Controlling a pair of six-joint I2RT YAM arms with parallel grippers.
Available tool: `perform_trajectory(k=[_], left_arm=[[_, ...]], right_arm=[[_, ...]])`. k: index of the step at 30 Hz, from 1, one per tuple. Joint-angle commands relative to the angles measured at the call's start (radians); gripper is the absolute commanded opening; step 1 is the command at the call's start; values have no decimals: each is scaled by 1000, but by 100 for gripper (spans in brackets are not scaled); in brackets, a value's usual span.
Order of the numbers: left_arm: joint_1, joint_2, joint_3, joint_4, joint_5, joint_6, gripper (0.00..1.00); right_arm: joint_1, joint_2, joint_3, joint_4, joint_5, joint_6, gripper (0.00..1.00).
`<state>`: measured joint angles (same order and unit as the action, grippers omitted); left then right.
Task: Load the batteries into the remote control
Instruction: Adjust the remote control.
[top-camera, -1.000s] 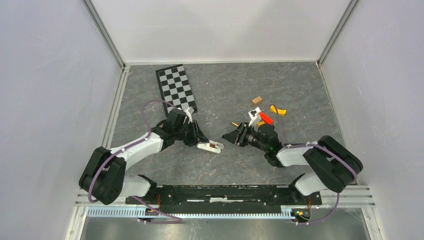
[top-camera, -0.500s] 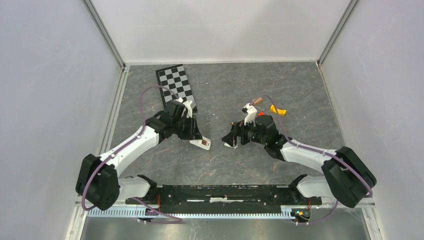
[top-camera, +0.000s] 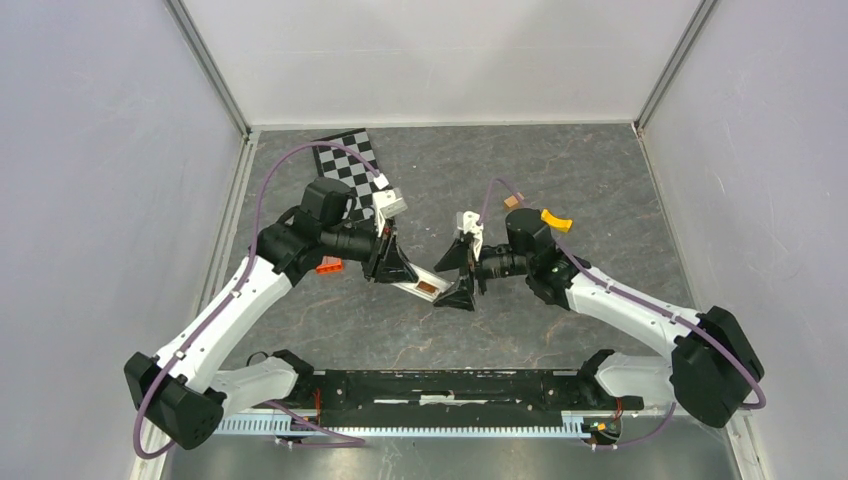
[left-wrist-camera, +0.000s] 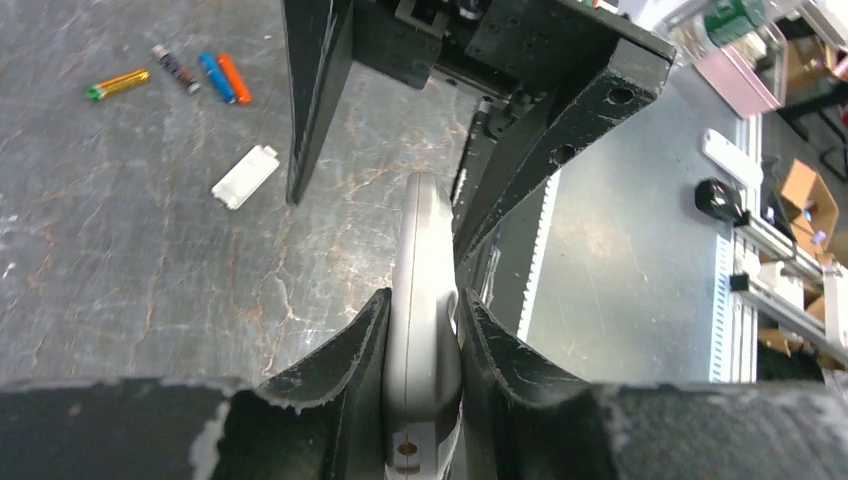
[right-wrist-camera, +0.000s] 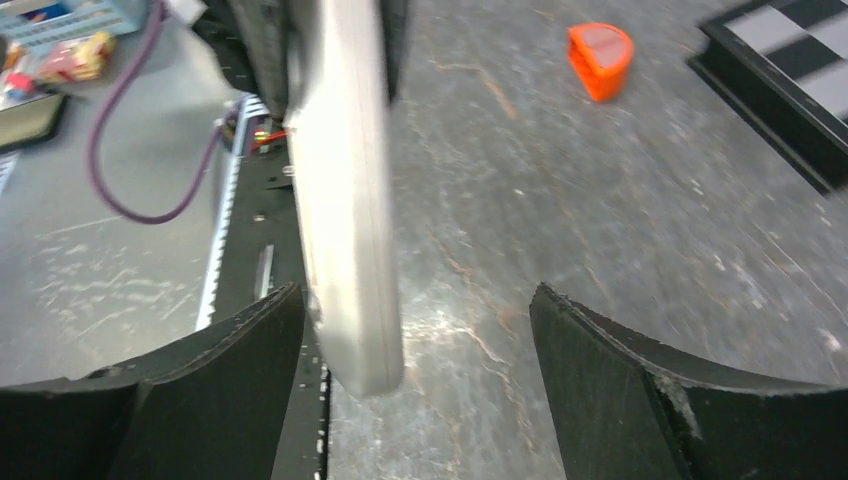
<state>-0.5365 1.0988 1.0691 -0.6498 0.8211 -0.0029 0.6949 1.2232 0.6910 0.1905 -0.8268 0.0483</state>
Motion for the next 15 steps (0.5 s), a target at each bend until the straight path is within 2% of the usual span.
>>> perform_trajectory(k=[1,4,6,8,10,12,13,14,15], left_arm=[[-3,-25,53,-37,175,157,2],[-5,-35,59,-57,199,199,3],[-4,-35,68,-70,207,211,4],[-3,-37,79,-73,225,221,6],[-4,-42,92,-76,227,218,11],[-3,-45,107,-70,223,198,29],[-3,-53,109,-47,207,162,37],[-3,-62,108,-18,175,115,50],[-4,-76,99,40,118,53,57]], right_arm=[[50,-21,85,-83,-134,-118,85],[73,-26,101,-78,-145,-105,79],[84,-22,115,-76,-157,-90,72],[90,-12,128,-72,-158,-73,60],[92,5,142,-64,-168,-51,44],[93,15,141,-9,-170,28,25],[92,17,137,24,-173,61,19],[92,13,132,57,-167,91,15],[93,3,118,105,-149,142,13]])
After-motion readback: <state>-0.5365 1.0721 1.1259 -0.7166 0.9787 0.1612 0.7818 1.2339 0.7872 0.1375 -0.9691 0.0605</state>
